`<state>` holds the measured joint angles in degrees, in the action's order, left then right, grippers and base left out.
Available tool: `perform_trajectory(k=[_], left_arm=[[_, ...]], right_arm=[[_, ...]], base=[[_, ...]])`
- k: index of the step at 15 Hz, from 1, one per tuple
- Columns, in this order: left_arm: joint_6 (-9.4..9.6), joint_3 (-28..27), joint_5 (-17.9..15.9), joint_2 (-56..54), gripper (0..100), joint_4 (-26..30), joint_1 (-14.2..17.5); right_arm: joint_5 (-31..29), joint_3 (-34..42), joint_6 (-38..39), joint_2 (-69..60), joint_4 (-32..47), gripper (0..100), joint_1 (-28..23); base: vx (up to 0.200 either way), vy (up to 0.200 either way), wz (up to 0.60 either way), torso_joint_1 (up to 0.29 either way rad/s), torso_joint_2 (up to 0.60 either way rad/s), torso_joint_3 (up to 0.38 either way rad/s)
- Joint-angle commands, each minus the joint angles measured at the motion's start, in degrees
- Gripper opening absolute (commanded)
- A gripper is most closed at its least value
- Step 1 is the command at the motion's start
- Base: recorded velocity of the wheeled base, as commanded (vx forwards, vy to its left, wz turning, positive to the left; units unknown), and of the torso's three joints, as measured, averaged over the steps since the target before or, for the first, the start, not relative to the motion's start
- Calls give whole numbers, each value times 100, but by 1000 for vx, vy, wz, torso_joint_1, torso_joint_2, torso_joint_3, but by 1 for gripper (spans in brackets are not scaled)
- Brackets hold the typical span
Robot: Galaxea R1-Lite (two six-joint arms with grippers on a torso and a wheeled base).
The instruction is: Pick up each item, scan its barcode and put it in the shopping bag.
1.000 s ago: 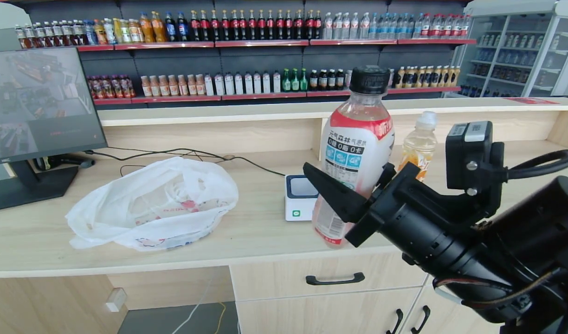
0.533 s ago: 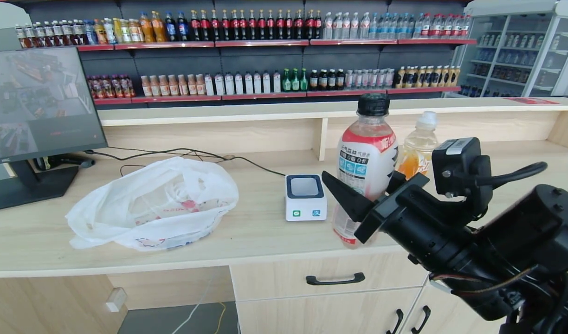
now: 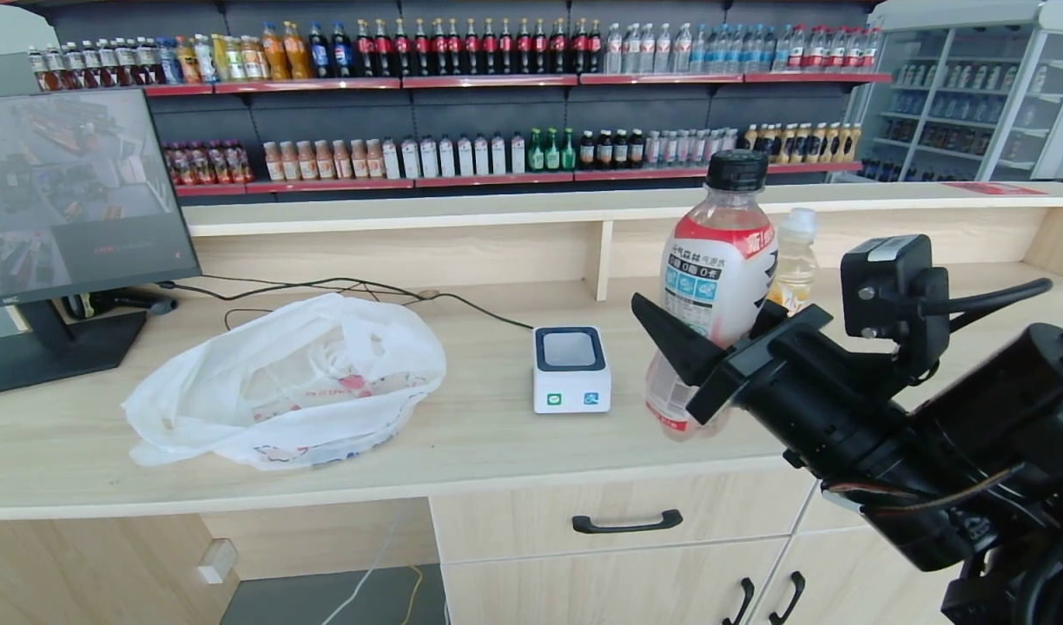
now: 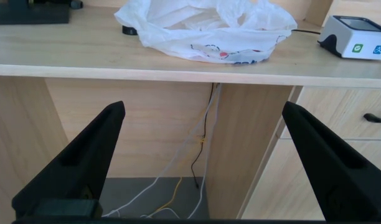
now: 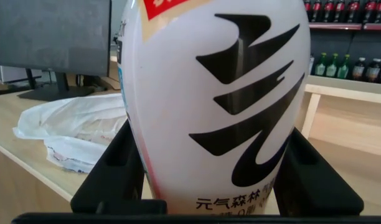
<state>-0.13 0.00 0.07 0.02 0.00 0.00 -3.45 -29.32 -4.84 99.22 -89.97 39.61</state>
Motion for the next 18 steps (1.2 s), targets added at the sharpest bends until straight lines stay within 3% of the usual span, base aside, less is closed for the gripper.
perform_trajectory(k=[1, 8, 18], left_arm=[[-4, 0, 1, -2, 100, 0, 0], [-4, 0, 1, -2, 100, 0, 0], [13, 0, 1, -2, 100, 0, 0]], right_arm=[[2, -4, 1, -34, -3, 0, -14], [11, -4, 1, 71, -3, 0, -234], [169, -83, -342, 133, -3, 0, -348]], base=[[0, 0, 0, 0, 0, 0], [0, 200, 0, 4, 4, 3], [0, 0, 0, 0, 0, 0]])
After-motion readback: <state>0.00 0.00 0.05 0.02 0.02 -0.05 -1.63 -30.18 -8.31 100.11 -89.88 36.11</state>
